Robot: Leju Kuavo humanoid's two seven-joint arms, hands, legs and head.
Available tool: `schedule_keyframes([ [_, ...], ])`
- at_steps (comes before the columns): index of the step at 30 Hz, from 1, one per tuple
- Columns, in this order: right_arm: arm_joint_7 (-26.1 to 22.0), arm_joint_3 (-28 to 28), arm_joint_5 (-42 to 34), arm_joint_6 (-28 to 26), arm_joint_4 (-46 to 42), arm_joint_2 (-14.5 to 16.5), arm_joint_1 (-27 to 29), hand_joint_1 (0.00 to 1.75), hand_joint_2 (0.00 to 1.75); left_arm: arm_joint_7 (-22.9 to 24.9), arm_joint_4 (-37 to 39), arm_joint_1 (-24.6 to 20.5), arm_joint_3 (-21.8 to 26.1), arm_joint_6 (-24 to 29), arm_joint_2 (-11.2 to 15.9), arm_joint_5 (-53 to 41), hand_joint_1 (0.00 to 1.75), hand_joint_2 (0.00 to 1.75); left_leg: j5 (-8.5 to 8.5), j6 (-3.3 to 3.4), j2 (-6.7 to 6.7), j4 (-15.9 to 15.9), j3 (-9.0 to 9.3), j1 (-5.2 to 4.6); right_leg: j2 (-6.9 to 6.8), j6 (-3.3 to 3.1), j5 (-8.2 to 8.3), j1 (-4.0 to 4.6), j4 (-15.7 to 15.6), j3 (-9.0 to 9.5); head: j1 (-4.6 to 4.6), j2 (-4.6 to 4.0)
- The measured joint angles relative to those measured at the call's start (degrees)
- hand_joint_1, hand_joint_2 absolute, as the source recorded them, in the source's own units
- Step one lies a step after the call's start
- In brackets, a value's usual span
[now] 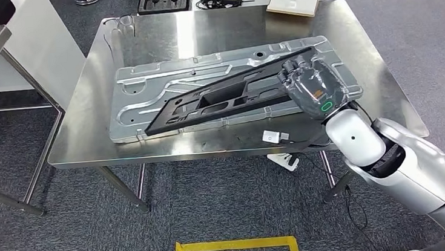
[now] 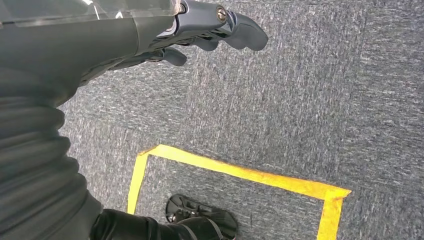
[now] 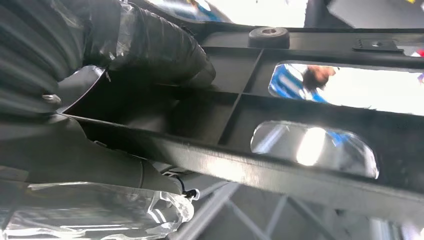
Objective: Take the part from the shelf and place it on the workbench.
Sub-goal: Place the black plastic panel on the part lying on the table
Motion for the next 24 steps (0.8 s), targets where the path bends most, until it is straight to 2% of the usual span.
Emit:
schedule_keyframes([
  [2, -0.9, 0.8, 1.2, 0.6, -1.3, 0.7, -1.1, 1.75, 1.75, 0.0, 0.0, 0.0, 0.0, 0.1, 0.0, 0.0, 0.0, 1.75, -0.78, -0.57, -0.12, 1.1, -0.1, 0.29, -0.02, 0.41, 3.55, -0.39, -6.0, 2.83, 0.01, 0.0],
  [4, -0.9, 1.8, 1.4, 1.1, -2.3, 1.0, -2.9, 1.75, 1.75, -0.1, 0.0, -0.1, 0.0, 0.2, 0.0, -0.1, 0.0, 1.75, -1.58, -1.32, -0.29, 2.4, -0.7, 0.23, 0.05, 0.24, 4.95, -0.47, -10.9, 5.21, 0.1, 0.0],
  [7, -0.1, 3.2, 1.4, 1.4, -3.4, 1.2, -4.9, 1.75, 1.75, -0.1, 0.0, 0.0, -0.1, 0.3, 0.1, -0.1, 0.0, 1.75, -1.86, -2.06, -0.4, 3.0, -1.27, 0.12, 0.17, -1.02, 4.65, -0.22, -11.6, 5.37, 0.11, 0.0],
  [9, 0.6, 4.2, 1.4, 1.2, -3.9, 1.1, -6.1, 1.75, 1.75, -0.1, 0.0, 0.0, -0.1, 0.3, 0.1, -0.2, 0.0, 1.75, -2.86, -2.55, -0.3, 4.3, -1.81, 0.27, 0.15, -1.67, 4.75, -0.32, -11.8, 5.43, -0.03, 0.01],
  [10, 1.0, 4.6, 1.4, 1.0, -4.0, 1.1, -6.7, 1.75, 1.75, -0.1, 0.0, 0.0, -0.1, 0.4, 0.1, -0.3, 0.0, 1.75, -4.1, -2.85, -0.24, 6.3, -2.76, 0.36, 0.12, -1.94, 4.79, -0.4, -11.9, 5.49, -0.14, 0.01],
  [12, 1.8, 5.4, 1.4, 0.8, -4.1, 0.8, -7.7, 1.75, 1.75, -0.1, 0.0, 0.1, -0.3, 0.4, 0.1, -0.4, 0.0, 1.75, -7.28, -3.33, -0.15, 13.2, -6.01, 0.52, 0.11, -2.24, 4.77, -0.34, -12.0, 5.52, -0.34, 0.01],
  [13, 2.0, 5.8, 1.4, 0.6, -4.2, 0.6, -8.0, 1.75, 1.75, -0.1, 0.0, 0.1, -0.4, 0.4, 0.1, -0.4, 0.0, 1.75, -8.31, -3.44, -0.15, 16.4, -7.69, 0.57, 0.13, -2.3, 4.75, -0.27, -11.9, 5.53, -0.33, 0.0],
  [14, 2.1, 6.2, 1.4, 0.5, -4.2, 0.3, -8.1, 1.75, 1.75, -0.1, 0.0, 0.2, -0.6, 0.4, 0.1, -0.4, 0.0, 1.75, -8.43, -3.43, -0.15, 18.3, -8.78, 0.59, 0.17, -2.34, 4.72, -0.21, -11.9, 5.57, -0.33, 0.01],
  [15, 2.2, 6.6, 1.4, 0.3, -4.2, 0.2, -8.2, 1.75, 1.75, -0.1, 0.0, 0.3, -0.7, 0.4, 0.0, -0.4, 0.0, 1.75, -7.48, -3.31, -0.15, 18.0, -8.95, 0.59, 0.23, -2.37, 4.7, -0.14, -11.9, 5.63, -0.33, 0.01],
  [16, 2.2, 7.0, 1.4, 0.3, -4.3, 0.0, -8.4, 1.75, 1.75, -0.1, 0.0, 0.3, -0.7, 0.4, 0.0, -0.4, 0.0, 1.75, -5.63, -3.08, -0.15, 15.7, -8.08, 0.58, 0.3, -2.37, 4.67, -0.08, -11.9, 5.73, -0.32, 0.01],
  [17, 2.2, 7.3, 1.4, 0.2, -4.4, -0.1, -8.5, 1.75, 1.75, -0.1, 0.0, 0.3, -0.8, 0.4, 0.0, -0.5, 0.0, 1.75, -3.44, -2.72, -0.16, 11.9, -6.47, 0.53, 0.37, -2.36, 4.63, -0.05, -12.0, 5.84, -0.33, 0.01],
  [19, 2.4, 7.9, 1.4, 0.3, -4.5, -0.5, -9.0, 1.75, 1.75, -0.1, 0.0, 0.2, -0.9, 0.4, 0.1, -0.5, 0.0, 1.75, -0.98, -2.03, -0.19, 5.2, -3.33, 0.23, 0.49, -2.12, 4.59, 0.1, -12.1, 5.92, -0.31, 0.01],
  [20, 2.7, 8.2, 1.4, 0.5, -4.6, -0.7, -9.2, 1.75, 1.75, -0.1, 0.0, 0.2, -1.0, 0.4, 0.1, -0.5, 0.0, 1.75, -0.73, -1.8, -0.21, 3.6, -2.58, 0.03, 0.52, -1.89, 4.64, 0.1, -12.2, 5.89, -0.3, 0.0],
  [22, 3.2, 8.6, 1.4, 1.1, -4.7, -1.7, -9.3, 1.75, 1.75, 0.0, 0.0, 0.1, -1.0, 0.4, 0.1, -0.5, 0.0, 1.75, -0.8, -1.51, -0.23, 2.7, -2.3, -0.19, 0.57, -1.19, 4.86, 0.07, -12.6, 5.97, -0.3, 0.01],
  [24, 2.9, 8.5, 1.4, 1.4, -5.1, -2.9, -9.3, 1.75, 1.75, 0.0, 0.0, 0.2, -1.0, 0.4, 0.1, -0.5, 0.0, 1.75, -0.31, -0.98, -0.04, 1.7, -1.65, 0.09, 0.44, -0.58, 4.43, 0.07, -12.2, 5.97, -0.24, 0.01],
])
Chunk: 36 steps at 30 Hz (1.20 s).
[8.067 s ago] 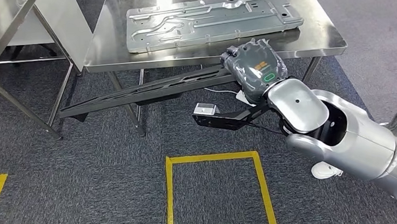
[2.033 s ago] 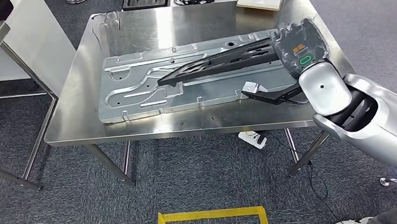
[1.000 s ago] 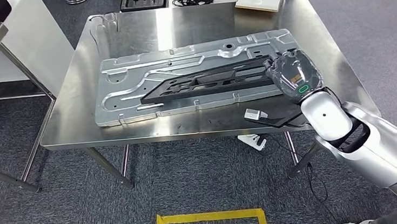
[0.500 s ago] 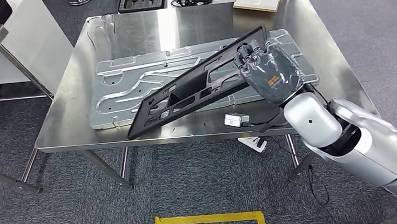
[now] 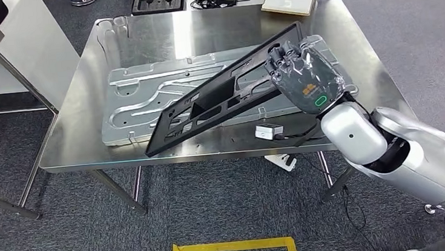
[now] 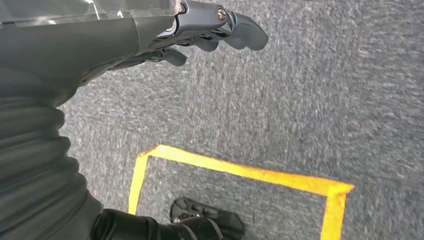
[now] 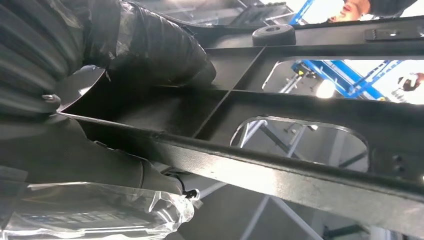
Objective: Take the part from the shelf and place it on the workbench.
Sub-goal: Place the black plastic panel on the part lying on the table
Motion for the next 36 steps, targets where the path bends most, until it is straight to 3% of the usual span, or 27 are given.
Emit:
schedule_keyframes([
  [2, -1.1, -0.8, 0.0, 0.7, -0.6, -1.5, 0.0, 1.75, 1.75, 0.0, 0.0, 0.1, 0.0, 0.0, 0.0, 0.0, 0.0, 1.75, 0.41, 0.65, 0.15, -0.9, 0.64, 0.26, -0.15, 0.22, -2.52, 0.07, 4.1, -1.7, 0.12, 0.01],
  [4, -2.6, -1.9, 0.0, 1.7, -1.2, -3.0, -0.1, 1.75, 1.75, 0.0, 0.0, 0.1, -0.1, -0.1, 0.0, 0.0, 0.0, 1.75, 0.41, 1.03, 0.12, -1.0, 0.71, 0.15, -0.16, 0.31, -5.67, 0.1, 10.9, -4.97, 0.16, 0.0],
  [5, -3.2, -2.4, 0.0, 2.0, -1.5, -3.6, 0.0, 1.75, 1.75, 0.0, 0.0, 0.1, -0.1, -0.1, 0.0, 0.0, 0.0, 1.75, 0.37, 1.06, 0.11, -0.9, 0.7, 0.11, -0.16, 0.39, -6.2, 0.1, 13.1, -6.14, 0.16, 0.0],
  [6, -3.7, -2.7, 0.0, 2.1, -1.7, -4.3, -0.1, 1.75, 1.75, -0.1, 0.0, 0.2, -0.2, -0.1, 0.0, 0.0, 0.0, 1.75, 0.3, 1.05, 0.11, -0.8, 0.7, 0.08, -0.17, 0.45, -5.69, 0.09, 13.4, -6.39, 0.15, -0.01],
  [7, -4.0, -3.0, 0.0, 2.2, -2.0, -4.8, -0.1, 1.75, 1.75, -0.1, 0.0, 0.2, -0.3, -0.2, 0.0, 0.0, 0.0, 1.75, 0.17, 0.99, 0.11, -0.6, 0.7, 0.08, -0.18, 0.47, -4.26, 0.07, 11.7, -5.6, 0.15, -0.01],
  [9, -4.0, -3.5, 0.0, 2.1, -2.6, -5.8, -0.2, 1.75, 1.75, -0.1, 0.0, 0.2, -0.5, -0.2, -0.1, 0.1, 0.0, 1.75, -0.32, 0.64, 0.08, 0.1, 0.59, 0.05, -0.24, 0.35, -0.93, 0.07, 4.7, -2.03, 0.16, -0.01],
  [11, -3.4, -3.8, 0.0, 1.8, -3.2, -6.7, -0.3, 1.75, 1.75, -0.1, 0.0, 0.1, -0.5, -0.2, -0.1, 0.2, 0.0, 1.75, -0.82, 0.13, 0.03, 0.9, 0.28, -0.13, -0.23, -0.02, 0.3, 0.17, 0.1, 0.3, 0.09, 0.0],
  [14, -2.4, -3.9, 0.0, 1.4, -3.9, -8.1, -0.3, 1.75, 1.75, -0.1, 0.0, 0.1, -0.6, -0.2, 0.1, 0.4, 0.0, 1.75, -0.99, -0.55, 0.02, 1.0, 0.06, -0.27, -0.13, -0.72, 0.3, 0.2, -0.6, 0.53, 0.07, 0.0],
  [16, -1.9, -3.9, 0.0, 1.3, -4.3, -8.9, -0.4, 1.75, 1.75, -0.2, 0.0, 0.1, -0.6, -0.2, 0.3, 0.4, 0.0, 1.75, -2.3, -1.24, 0.04, 2.8, -0.71, -0.16, -0.15, -1.24, 0.46, -0.05, -0.9, 0.76, -0.09, -0.01],
  [19, -1.6, -3.9, 0.0, 1.1, -4.6, -9.6, -0.4, 1.75, 1.75, -0.3, 0.0, 0.1, -0.6, -0.2, 0.4, 0.4, 0.0, 1.75, -6.78, -2.21, 0.05, 12.3, -5.23, 0.23, -0.18, -1.67, 0.41, -0.19, -1.1, 0.91, -0.32, -0.01],
  [20, -1.6, -3.9, 0.0, 1.0, -4.7, -9.7, -0.3, 1.75, 1.75, -0.3, 0.0, 0.1, -0.7, -0.3, 0.4, 0.5, 0.0, 1.75, -7.49, -2.37, 0.05, 15.0, -6.7, 0.34, -0.15, -1.72, 0.35, -0.19, -1.1, 0.93, -0.32, -0.01],
  [21, -1.5, -3.9, 0.0, 0.9, -4.8, -10.0, -0.3, 1.75, 1.75, -0.3, 0.0, 0.2, -0.7, -0.3, 0.4, 0.5, 0.0, 1.75, -7.18, -2.43, 0.06, 16.0, -7.36, 0.4, -0.1, -1.75, 0.29, -0.19, -1.0, 0.97, -0.33, 0.0],
  [22, -1.4, -3.9, 0.0, 0.9, -5.1, -10.2, -0.3, 1.75, 1.75, -0.3, 0.0, 0.2, -0.8, -0.3, 0.4, 0.5, 0.0, 1.75, -5.84, -2.41, 0.06, 14.8, -7.01, 0.45, -0.06, -1.7, 0.21, -0.2, -1.0, 1.07, -0.33, 0.0],
  [25, -0.6, -3.9, 0.0, 1.7, -6.6, -11.1, -0.4, 1.75, 1.75, -0.2, 0.0, 0.1, -0.9, -0.2, 0.4, 0.7, 0.0, 1.75, -0.69, -1.84, 0.04, 4.2, -2.2, 0.35, 0.0, -1.26, -0.13, -0.15, -1.1, 1.48, -0.3, -0.01],
  [27, 0.4, -3.9, 0.0, 2.4, -7.9, -11.8, -0.7, 1.75, 1.75, -0.1, 0.0, 0.1, -0.9, -0.2, 0.4, 0.8, 0.0, 1.75, -0.22, -1.3, -0.04, 0.8, -0.48, 0.04, 0.01, -0.74, -0.22, -0.11, -1.2, 1.52, -0.28, -0.01],
  [31, 2.7, -3.7, 0.0, 2.1, -9.9, -13.0, -1.1, 1.75, 1.75, -0.1, 0.0, 0.1, -1.0, -0.1, 0.4, 1.0, 0.0, 1.75, -0.11, 0.04, -0.01, -0.6, 0.54, 0.1, -0.07, 0.39, -1.12, -0.06, -0.5, 1.41, -0.18, 0.01],
  [32, 3.1, -3.7, 0.0, 1.8, -10.3, -13.2, -1.2, 1.75, 1.75, -0.2, 0.0, 0.0, -1.0, -0.1, 0.4, 1.0, 0.0, 1.75, -0.03, 0.39, 0.04, -0.9, 0.88, 0.21, -0.11, 0.48, -2.29, 0.0, 1.7, 0.41, -0.1, 0.0],
  [34, 3.8, -3.6, 0.0, 0.9, -10.8, -13.6, -1.0, 1.75, 1.75, -0.2, 0.0, 0.0, -1.0, 0.0, 0.4, 1.0, 0.0, 1.75, -0.2, 0.91, 0.08, -1.1, 1.19, 0.14, -0.16, 0.52, -5.25, 0.05, 8.7, -3.31, 0.01, 0.0],
  [36, 4.2, -3.9, -0.3, -1.1, -11.1, -13.5, 0.9, 1.75, 1.75, -0.2, 0.0, 0.0, -1.1, 0.0, 0.4, 1.1, 0.0, 1.75, -0.53, 1.12, 0.02, -1.0, 1.54, 0.07, -0.17, 0.64, -5.96, 0.08, 13.5, -6.23, 0.04, -0.01],
])
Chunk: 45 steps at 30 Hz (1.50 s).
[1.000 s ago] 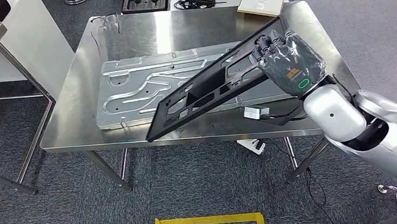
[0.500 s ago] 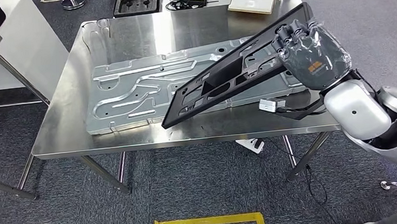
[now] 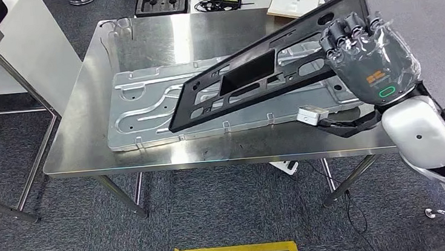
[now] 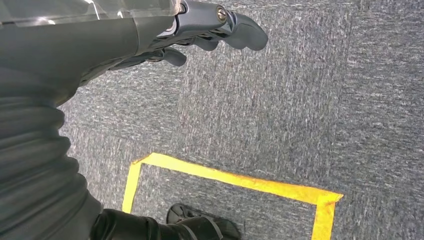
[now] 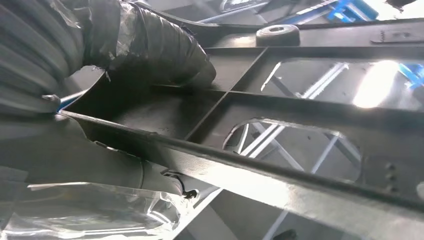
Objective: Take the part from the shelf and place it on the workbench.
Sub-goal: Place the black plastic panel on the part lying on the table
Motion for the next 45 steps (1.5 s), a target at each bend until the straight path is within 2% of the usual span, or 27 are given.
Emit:
schedule_keyframes([
  [1, 0.0, -0.5, -0.7, -1.4, 0.0, 0.4, 1.8, 1.75, 1.75, 0.0, 0.0, 0.0, 0.0, 0.0, 0.0, 0.0, 0.0, 1.75, -0.22, -0.02, -0.09, 0.0, 0.32, 0.01, -0.01, 0.02, 1.26, -0.04, -0.6, 0.02, 0.0, 0.0],
  [3, -0.5, -2.7, -4.2, -4.5, -0.1, 2.0, 6.0, 1.75, 1.75, 0.0, 0.0, 0.0, -0.1, 0.0, -0.2, 0.2, 0.0, 1.75, -0.88, -0.3, -0.32, 0.3, 0.99, 0.08, -0.06, -0.08, 5.41, -0.16, -6.9, 2.63, 0.04, 0.0],
  [5, -0.7, -5.5, -10.1, -7.4, 0.0, 4.2, 9.2, 1.75, 1.75, 0.0, 0.0, -0.1, -0.1, -0.1, -0.3, 0.6, 0.0, 1.75, -1.63, -0.87, -0.45, 1.1, 0.92, -0.12, -0.08, -0.37, 7.45, -0.15, -12.7, 5.32, 0.05, 0.01],
  [6, -0.6, -6.6, -13.3, -8.6, 0.0, 5.2, 10.1, 1.75, 1.75, 0.0, 0.0, -0.2, -0.1, -0.1, -0.4, 0.7, 0.0, 1.75, -1.85, -1.16, -0.47, 1.3, 0.66, -0.22, -0.07, -0.57, 7.46, -0.09, -13.9, 5.78, 0.03, 0.01],
  [9, -0.1, -8.3, -21.0, -10.9, 0.1, 7.4, 11.5, 1.75, 1.75, -0.1, 0.0, -0.3, -0.1, -0.2, -0.4, 1.1, 0.0, 1.75, -2.1, -1.82, -0.49, 1.5, 0.32, -0.27, -0.04, -1.27, 7.13, -0.09, -14.3, 5.84, -0.04, 0.0],
  [11, 0.5, -9.2, -25.4, -11.5, 0.2, 9.3, 12.7, 1.75, 1.75, -0.2, 0.0, -0.3, -0.1, -0.2, -0.4, 1.5, 0.0, 1.75, -3.51, -2.44, -0.36, 3.7, -0.45, -0.18, -0.2, -1.78, 6.99, -0.26, -14.7, 6.41, -0.21, 0.0],
  [12, 0.8, -9.5, -27.9, -11.5, 0.3, 10.3, 13.6, 1.75, 1.75, -0.2, 0.0, -0.3, -0.1, -0.2, -0.4, 1.7, 0.0, 1.75, -4.84, -2.78, -0.27, 6.4, -1.73, -0.08, -0.29, -1.99, 6.89, -0.31, -14.8, 6.7, -0.3, 0.0],
  [14, 1.0, -9.9, -32.3, -11.4, 0.4, 12.2, 14.9, 1.75, 1.75, -0.3, 0.0, -0.3, -0.1, -0.2, -0.4, 2.0, 0.0, 1.75, -7.42, -3.29, -0.21, 13.6, -5.7, 0.09, -0.38, -2.32, 6.67, -0.29, -14.8, 6.98, -0.43, 0.01],
  [15, 0.9, -10.0, -33.8, -11.4, 0.5, 13.0, 15.4, 1.75, 1.75, -0.3, 0.0, -0.2, -0.1, -0.2, -0.4, 2.1, 0.0, 1.75, -7.75, -3.4, -0.2, 16.0, -7.33, 0.16, -0.38, -2.4, 6.57, -0.29, -14.8, 7.06, -0.43, 0.01],
  [16, 0.8, -10.0, -34.9, -11.3, 0.5, 13.6, 15.7, 1.75, 1.75, -0.4, 0.0, -0.2, -0.1, -0.2, -0.4, 2.2, 0.0, 1.75, -7.0, -3.41, -0.2, 16.4, -8.04, 0.2, -0.37, -2.43, 6.47, -0.29, -14.8, 7.18, -0.44, 0.01],
  [17, 0.7, -10.0, -35.9, -11.3, 0.5, 14.1, 16.0, 1.75, 1.75, -0.4, 0.0, -0.1, -0.1, -0.2, -0.4, 2.4, 0.0, 1.75, -5.36, -3.35, -0.2, 14.8, -7.7, 0.22, -0.36, -2.41, 6.36, -0.29, -14.8, 7.36, -0.44, 0.0],
  [19, 0.3, -10.0, -37.2, -11.2, 0.5, 14.9, 16.3, 1.75, 1.75, -0.4, 0.0, -0.1, -0.1, -0.2, -0.4, 2.6, 0.0, 1.75, -1.2, -2.99, -0.22, 7.6, -4.7, 0.19, -0.32, -2.19, 6.08, -0.26, -14.8, 7.82, -0.43, 0.0],
  [21, 0.1, -10.0, -37.5, -11.1, 0.3, 15.5, 16.5, 1.75, 1.75, -0.4, 0.0, -0.1, -0.1, -0.2, -0.4, 2.6, 0.0, 1.75, 0.58, -2.54, -0.25, 2.2, -2.19, -0.06, -0.23, -1.73, 5.89, -0.13, -14.9, 8.0, -0.39, 0.0],
  [24, 0.4, -10.0, -37.0, -10.6, -0.1, 15.7, 16.7, 1.75, 1.75, -0.5, 0.0, -0.1, 0.0, -0.2, -0.4, 2.7, 0.0, 1.75, 0.51, -1.75, -0.24, 0.9, -1.51, -0.2, -0.17, -0.83, 5.84, -0.07, -15.2, 8.1, -0.37, 0.0],
  [26, 0.8, -10.2, -36.9, -10.6, -0.6, 15.8, 16.9, 1.75, 1.75, -0.6, 0.0, -0.1, 0.0, -0.2, -0.4, 2.9, 0.0, 1.75, 0.71, -1.0, -0.16, 0.2, -0.96, 0.05, -0.22, -0.35, 4.71, -0.02, -13.5, 7.49, -0.3, 0.0],
  [27, 0.9, -10.5, -37.0, -10.8, -0.9, 15.8, 17.1, 1.75, 1.75, -0.6, 0.0, -0.1, 0.0, -0.2, -0.5, 3.0, 0.0, 1.75, 0.78, -0.65, -0.12, 0.0, -0.7, 0.17, -0.25, -0.24, 3.38, 0.04, -11.1, 6.37, -0.25, 0.01],
  [29, 1.1, -11.0, -37.4, -11.6, -1.4, 15.8, 18.0, 1.75, 1.75, -0.7, 0.0, 0.0, 0.0, -0.2, -0.5, 3.2, 0.0, 1.75, 0.64, -0.21, -0.12, 0.0, -0.59, 0.03, -0.25, -0.23, 0.23, 0.09, -4.1, 2.74, -0.18, 0.01],
  [30, 1.2, -11.2, -37.5, -12.0, -1.6, 15.8, 18.7, 1.75, 1.75, -0.7, 0.0, 0.0, 0.1, -0.1, -0.5, 3.3, 0.0, 1.75, 0.55, -0.1, -0.13, 0.0, -0.56, -0.06, -0.25, -0.24, -0.55, 0.09, -1.2, 1.1, -0.17, 0.0],
  [31, 1.4, -11.4, -37.5, -12.5, -1.8, 15.8, 19.3, 1.75, 1.75, -0.7, 0.0, 0.0, 0.1, -0.1, -0.5, 3.4, 0.0, 1.75, 0.42, -0.04, -0.14, 0.1, -0.5, -0.13, -0.25, -0.29, -0.27, 0.09, -0.1, 0.27, -0.17, 0.0],
  [32, 1.7, -11.7, -37.4, -13.1, -2.0, 15.8, 20.0, 1.75, 1.75, -0.8, 0.0, 0.1, 0.1, -0.1, -0.5, 3.5, 0.0, 1.75, 0.26, -0.03, -0.17, 0.2, -0.42, -0.19, -0.25, -0.39, 1.03, 0.1, -1.1, 0.52, -0.17, 0.0],
  [34, 2.8, -12.6, -37.0, -14.8, -2.6, 15.7, 21.2, 1.75, 1.75, -0.8, 0.0, 0.1, 0.2, 0.0, -0.5, 3.7, 0.0, 1.75, -0.23, -0.19, -0.22, 0.6, -0.18, -0.23, -0.28, -0.8, 4.91, 0.21, -7.9, 3.54, -0.17, 0.0],
  [36, 3.8, -14.3, -37.0, -17.2, -3.3, 15.6, 22.8, 1.75, 1.75, -1.0, 0.0, 0.1, 0.2, 0.2, -0.6, 3.8, 0.0, 1.75, -0.76, -0.62, -0.32, 1.2, -0.17, -0.38, -0.28, -1.19, 6.67, 0.48, -13.5, 6.35, -0.19, 0.0],
  [38, 4.3, -16.4, -38.2, -20.2, -3.8, 15.4, 24.7, 1.75, 1.75, -1.1, 0.0, 0.2, 0.3, 0.4, -0.7, 3.9, 0.0, 1.75, -1.0, -1.11, -0.37, 1.3, -0.23, -0.48, -0.21, -1.43, 6.54, 0.7, -14.8, 7.05, -0.23, 0.0],
  [40, 4.3, -18.4, -40.9, -23.3, -4.1, 15.1, 26.5, 1.75, 1.75, -1.1, 0.0, 0.2, 0.4, 0.6, -0.7, 4.1, 0.0, 1.75, -1.34, -1.61, -0.3, 1.4, -0.17, -0.45, -0.13, -1.85, 6.71, 0.46, -15.2, 7.35, -0.26, 0.0],
  [41, 3.9, -19.4, -42.8, -24.9, -4.2, 14.9, 27.4, 1.75, 1.75, -1.2, 0.0, 0.2, 0.5, 0.7, -0.6, 4.2, 0.0, 1.75, -2.08, -1.94, -0.25, 2.4, -0.52, -0.41, -0.15, -2.09, 6.79, 0.29, -15.5, 7.61, -0.38, 0.0],
  [43, 2.6, -21.5, -47.3, -28.2, -4.4, 14.5, 29.5, 1.75, 1.75, -1.2, 0.0, 0.2, 0.7, 0.8, -0.6, 4.4, 0.0, 1.75, -4.97, -2.63, -0.17, 7.7, -2.89, -0.12, -0.25, -2.42, 6.8, 0.05, -15.9, 8.02, -0.59, 0.01],
  [45, 1.1, -23.5, -51.1, -30.7, -4.4, 14.2, 31.7, 1.75, 1.75, -1.2, 0.0, 0.3, 0.9, 0.9, -0.7, 4.4, 0.0, 1.75, -7.55, -3.18, -0.14, 14.6, -6.48, 0.26, -0.3, -2.57, 6.68, 0.0, -15.9, 8.12, -0.67, 0.0],
])
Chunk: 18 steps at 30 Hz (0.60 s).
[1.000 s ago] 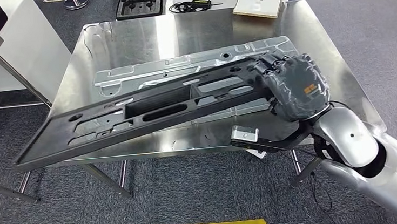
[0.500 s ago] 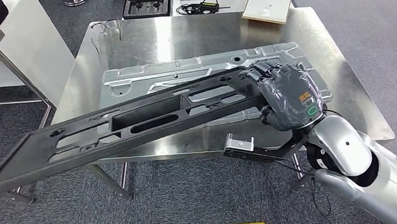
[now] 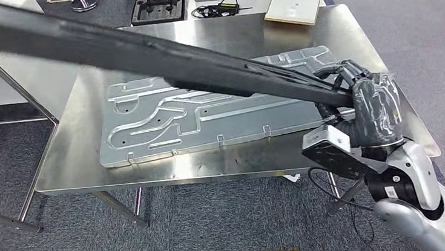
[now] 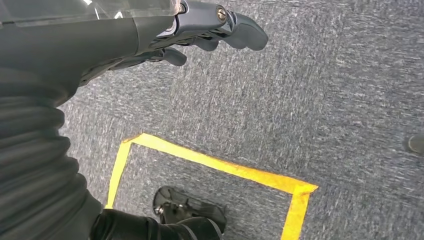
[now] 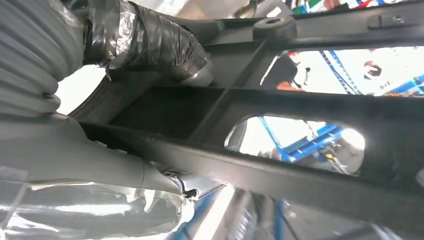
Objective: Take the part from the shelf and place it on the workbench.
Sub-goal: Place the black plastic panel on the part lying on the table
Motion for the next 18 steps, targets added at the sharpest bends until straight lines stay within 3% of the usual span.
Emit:
schedule_keyframes([
  [1, -0.6, -1.0, -1.2, -0.8, 0.0, -0.1, 1.0, 1.75, 1.75, 0.0, 0.0, 0.1, 0.1, 0.0, 0.0, 0.0, 0.0, 1.75, -0.01, -0.18, 0.01, 1.6, -1.06, 0.17, 0.03, -0.01, -0.07, -0.02, 0.0, 0.04, -0.01, 0.0],
  [2, -1.1, -2.1, -2.1, -1.4, 0.0, -0.2, 2.0, 1.75, 1.75, 0.0, 0.0, 0.2, 0.1, 0.0, -0.1, 0.0, 0.0, 1.75, 1.08, -0.27, 0.01, 1.1, -1.11, 0.31, 0.11, 0.04, -0.15, -0.06, 0.0, 0.12, -0.01, 0.0],
  [4, -1.7, -3.9, -3.0, -2.0, 0.0, -0.4, 3.3, 1.75, 1.75, 0.0, 0.0, 0.2, 0.2, 0.0, -0.1, 0.0, 0.0, 1.75, 5.25, -0.16, 0.02, -5.4, 1.67, 0.46, 0.29, 0.32, -0.36, -0.15, 0.0, 0.46, -0.02, 0.0],
  [6, -1.9, -5.2, -3.4, -2.2, 0.0, -0.7, 4.2, 1.75, 1.75, 0.0, 0.0, 0.1, 0.3, 0.1, -0.1, 0.0, 0.0, 1.75, 7.6, 0.27, -0.02, -12.1, 4.9, 0.25, 0.42, 0.84, -0.62, -0.09, 0.0, 0.71, 0.01, 0.0],
  [7, -2.0, -5.7, -3.6, -2.3, 0.0, -0.9, 4.5, 1.75, 1.75, 0.0, 0.0, 0.0, 0.3, 0.1, -0.1, -0.1, 0.0, 1.75, 7.75, 0.53, -0.04, -13.6, 5.65, 0.09, 0.46, 1.17, -0.71, -0.08, 0.0, 0.76, 0.02, 0.01],
  [11, -2.1, -7.3, -4.1, -2.4, 0.0, -1.4, 5.6, 1.75, 1.75, -0.1, 0.0, 0.0, 0.3, 0.0, -0.1, -0.1, 0.0, 1.75, 7.64, 1.91, -0.02, -14.8, 6.52, 0.01, 0.42, 2.46, -1.39, -0.12, 0.6, 0.78, 0.09, 0.02],
  [13, -2.3, -8.0, -4.3, -2.5, 0.1, -1.8, 6.2, 1.75, 1.75, -0.2, 0.0, 0.0, 0.3, 0.0, -0.1, -0.2, 0.0, 1.75, 7.73, 2.67, 0.06, -15.3, 7.07, 0.14, 0.33, 2.61, -3.96, -0.08, 5.5, -1.47, 0.17, 0.01],
  [15, -2.4, -8.7, -4.5, -2.6, 0.2, -2.0, 7.0, 1.75, 1.75, -0.2, 0.0, 0.0, 0.3, 0.0, -0.1, -0.2, 0.0, 1.75, 7.48, 3.12, 0.06, -15.2, 7.24, 0.01, 0.32, 2.72, -7.0, -0.02, 12.9, -5.41, 0.2, 0.01],
  [16, -2.4, -9.0, -4.5, -2.6, 0.2, -2.1, 7.4, 1.75, 1.75, -0.2, 0.0, 0.0, 0.3, 0.0, -0.1, -0.2, 0.0, 1.75, 7.32, 3.18, 0.05, -15.1, 7.33, -0.06, 0.31, 2.79, -7.39, -0.02, 15.1, -6.83, 0.19, 0.01],
  [17, -2.5, -9.2, -4.6, -2.6, 0.2, -2.2, 7.8, 1.75, 1.75, -0.2, 0.0, 0.0, 0.3, 0.0, -0.1, -0.2, 0.0, 1.75, 7.11, 3.19, 0.02, -15.0, 7.47, -0.11, 0.3, 2.82, -6.67, -0.04, 15.4, -7.26, 0.19, 0.01],
  [18, -2.5, -9.5, -4.6, -2.6, 0.3, -2.3, 8.1, 1.75, 1.75, -0.2, 0.0, 0.0, 0.3, 0.0, -0.1, -0.2, 0.0, 1.75, 6.85, 3.11, -0.02, -14.9, 7.68, -0.12, 0.28, 2.82, -4.96, -0.07, 13.5, -6.56, 0.2, 0.01],
])
